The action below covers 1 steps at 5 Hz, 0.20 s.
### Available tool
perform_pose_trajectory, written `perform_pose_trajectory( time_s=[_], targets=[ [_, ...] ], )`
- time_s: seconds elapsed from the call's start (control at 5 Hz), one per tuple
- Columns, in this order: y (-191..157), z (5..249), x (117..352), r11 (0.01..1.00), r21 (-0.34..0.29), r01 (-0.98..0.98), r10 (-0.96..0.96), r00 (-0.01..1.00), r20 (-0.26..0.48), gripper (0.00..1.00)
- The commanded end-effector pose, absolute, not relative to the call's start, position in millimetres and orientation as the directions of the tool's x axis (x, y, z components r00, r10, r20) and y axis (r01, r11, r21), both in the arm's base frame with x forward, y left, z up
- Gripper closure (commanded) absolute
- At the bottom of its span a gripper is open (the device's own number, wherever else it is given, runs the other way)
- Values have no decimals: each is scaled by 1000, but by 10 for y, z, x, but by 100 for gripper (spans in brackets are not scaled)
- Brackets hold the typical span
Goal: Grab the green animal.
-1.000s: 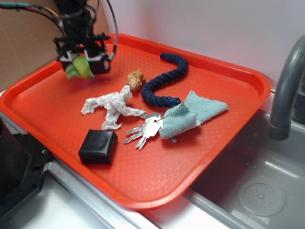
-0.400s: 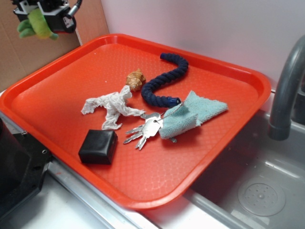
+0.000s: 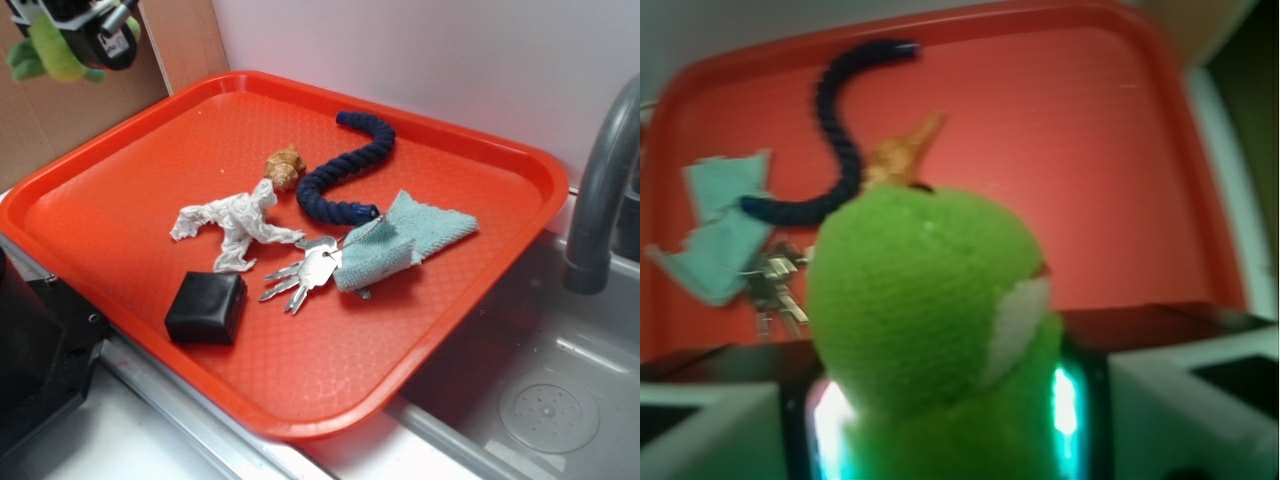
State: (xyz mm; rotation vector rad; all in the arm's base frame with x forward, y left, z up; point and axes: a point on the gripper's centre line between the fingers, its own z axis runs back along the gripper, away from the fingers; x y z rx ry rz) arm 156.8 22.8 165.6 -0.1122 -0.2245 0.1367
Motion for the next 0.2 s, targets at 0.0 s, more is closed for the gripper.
perform_pose_trajectory(
  time_s=[0.0],
  targets=[
    [335, 1605, 1612, 983, -155, -97, 132, 963, 237, 100]
  ],
)
